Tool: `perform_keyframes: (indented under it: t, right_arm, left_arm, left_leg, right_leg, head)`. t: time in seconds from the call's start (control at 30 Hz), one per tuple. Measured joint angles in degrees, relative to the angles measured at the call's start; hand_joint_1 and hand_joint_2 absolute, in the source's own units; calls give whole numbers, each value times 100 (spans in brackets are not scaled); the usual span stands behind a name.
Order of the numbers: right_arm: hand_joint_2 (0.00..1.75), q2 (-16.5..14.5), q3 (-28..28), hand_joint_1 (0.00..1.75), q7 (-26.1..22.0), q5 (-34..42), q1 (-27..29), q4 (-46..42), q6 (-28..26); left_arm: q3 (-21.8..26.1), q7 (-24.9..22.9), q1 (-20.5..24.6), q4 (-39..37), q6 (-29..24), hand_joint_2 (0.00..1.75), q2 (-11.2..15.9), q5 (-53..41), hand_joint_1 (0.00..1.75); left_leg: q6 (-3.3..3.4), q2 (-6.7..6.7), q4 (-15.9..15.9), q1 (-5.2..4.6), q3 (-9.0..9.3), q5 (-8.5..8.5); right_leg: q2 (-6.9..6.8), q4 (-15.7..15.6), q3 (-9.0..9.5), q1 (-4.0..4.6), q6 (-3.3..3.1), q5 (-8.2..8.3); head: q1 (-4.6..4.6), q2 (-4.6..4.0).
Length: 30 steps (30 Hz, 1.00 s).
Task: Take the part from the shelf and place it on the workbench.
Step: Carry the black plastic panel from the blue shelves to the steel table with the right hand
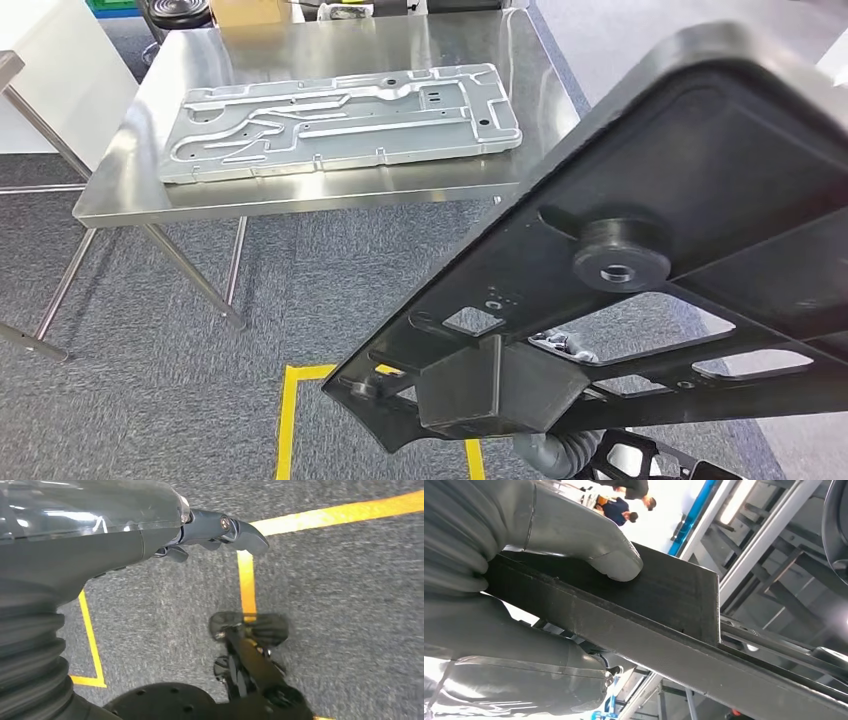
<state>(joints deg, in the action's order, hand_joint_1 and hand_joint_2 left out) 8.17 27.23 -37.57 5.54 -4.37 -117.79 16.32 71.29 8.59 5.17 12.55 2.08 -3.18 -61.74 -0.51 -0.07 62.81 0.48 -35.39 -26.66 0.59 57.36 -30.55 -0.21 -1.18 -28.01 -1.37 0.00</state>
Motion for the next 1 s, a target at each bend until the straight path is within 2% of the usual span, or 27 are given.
perform_keyframes:
  t: [0.03,0.07,0.1,0.2,0.23,0.27,0.33,0.37,0.4,0.43,0.5,0.53,0.57,0.6,0.63,0.7,0.73,0.77,0.83,0.87,0.9,0.93,1.0]
  right_arm:
    - [175,0,-2,175,0,-6,2,-6,-1]
    - [175,0,-5,175,0,-12,6,-11,-2]
    - [175,0,-7,175,0,-16,8,-14,-3]
    - [175,0,-15,175,0,-30,13,-32,-5]
    - [175,0,-19,175,0,-34,14,-42,-5]
    - [175,0,-25,175,0,-38,19,-48,-7]
    - [175,0,-33,175,0,-41,37,-53,-10]
    - [175,0,-36,175,0,-44,49,-52,-13]
    - [175,0,-37,175,0,-45,56,-52,-16]
    - [175,0,-37,175,0,-47,60,-52,-19]
    - [175,0,-38,175,0,-48,60,-52,-23]
    - [175,0,-39,175,0,-49,60,-52,-24]
    - [175,0,-39,175,0,-49,60,-52,-24]
    - [175,0,-39,175,0,-49,60,-52,-24]
    - [175,0,-40,175,0,-49,62,-55,-24]
    - [175,-2,-41,175,0,-46,64,-61,-20]
    - [175,-7,-42,175,0,-44,63,-64,-16]
    - [175,-13,-42,175,0,-42,60,-64,-10]
    - [175,-22,-42,175,0,-40,59,-63,-2]
    - [175,-24,-42,175,0,-40,62,-62,2]
    - [175,-24,-42,175,0,-40,65,-61,4]
    - [175,-25,-42,175,0,-40,67,-60,5]
    - [175,-27,-42,175,0,-40,67,-59,4]
  left_arm:
    - [-10,0,4,0,1,175,6,-9,0]
    - [-18,1,7,0,2,175,12,-18,0]
    - [-23,1,8,0,4,175,15,-25,0]
    - [-35,6,9,0,11,175,18,-29,0]
    - [-39,8,12,0,14,175,18,-29,0]
    - [-43,10,15,0,17,175,18,-29,0]
    - [-48,10,15,0,25,175,18,-30,0]
    - [-49,10,13,0,28,175,18,-30,0]
    - [-50,9,10,0,31,175,18,-31,0]
    - [-51,9,7,0,32,175,18,-31,0]
    - [-54,9,6,0,35,175,17,-31,0]
    - [-55,9,6,0,36,175,16,-31,0]
    - [-56,9,7,0,37,175,16,-31,0]
    - [-56,9,7,0,37,175,16,-31,0]
    - [-56,7,11,0,37,175,17,-31,0]
    - [-57,3,25,0,39,175,19,-31,0]
    - [-57,1,33,0,42,175,18,-32,0]
    - [-58,0,35,0,44,175,17,-33,0]
    - [-58,-1,26,0,46,175,15,-36,0]
    - [-58,-2,18,0,46,175,15,-36,0]
    - [-58,-2,10,0,45,175,17,-36,0]
    - [-58,-2,6,0,45,175,17,-36,0]
    - [-58,-2,6,0,46,175,19,-36,0]
  left_leg:
    - [29,-2,-283,-13,123,102]
    - [55,-5,-424,-29,185,118]
    - [73,-7,-452,-43,202,84]
    - [160,-9,-543,-7,269,86]
    - [192,-6,-576,12,305,85]
    - [215,-2,-592,17,335,75]
    - [238,1,-593,15,371,34]
    - [238,-1,-592,14,395,8]
    - [232,-4,-591,14,429,-21]
    - [222,-9,-588,14,477,-56]
    - [193,-16,-584,14,580,-131]
    - [183,-18,-582,14,612,-156]
    - [175,-18,-582,14,628,-171]
    - [171,-18,-582,14,626,-175]
    - [128,-14,-589,8,633,-202]
    - [19,-6,-521,5,639,-306]
    - [-41,-2,-360,5,581,-413]
    - [-66,-2,-72,13,447,-548]
    - [-100,-1,741,20,-18,-853]
    - [-106,-1,1053,21,-234,-909]
    - [-100,-1,1168,21,-363,-844]
    - [-82,-1,1037,18,-370,-654]
    - [-9,-2,275,-1,-116,-116]
  right_leg:
    - [6,2,23,10,24,-25]
    - [10,1,30,15,52,-45]
    - [14,-3,32,18,81,-55]
    - [5,81,24,15,172,-141]
    - [-3,273,-62,13,198,-245]
    - [-11,595,-229,-1,216,-392]
    - [-20,1389,-714,-21,245,-671]
    - [-23,1639,-903,-30,256,-688]
    - [-26,1673,-986,-38,261,-582]
    - [-29,1464,-943,-46,260,-359]
    - [-43,715,-660,-56,242,167]
    - [-50,445,-549,-57,234,332]
    - [-56,298,-488,-57,228,412]
    - [-59,265,-481,-56,226,412]
    - [-50,208,-456,-43,189,369]
    - [-37,79,-367,-38,83,275]
    - [-31,38,-316,-36,21,221]
    - [-38,21,-276,-43,-10,202]
    - [-43,17,-223,-29,-45,149]
    - [-38,18,-193,-19,-52,121]
    - [-31,18,-155,-10,-54,90]
    - [-23,18,-106,-1,-53,57]
    - [-17,15,12,14,-44,-21]
  head:
    - [1,0]
    - [1,0]
    - [1,0]
    - [1,0]
    - [1,0]
    - [1,0]
    - [1,0]
    - [1,0]
    - [1,0]
    - [1,0]
    - [1,0]
    - [1,0]
    - [1,0]
    - [1,0]
    - [1,0]
    - [1,0]
    - [1,0]
    - [1,0]
    - [1,0]
    - [1,0]
    - [1,0]
    - [1,0]
    - [1,0]
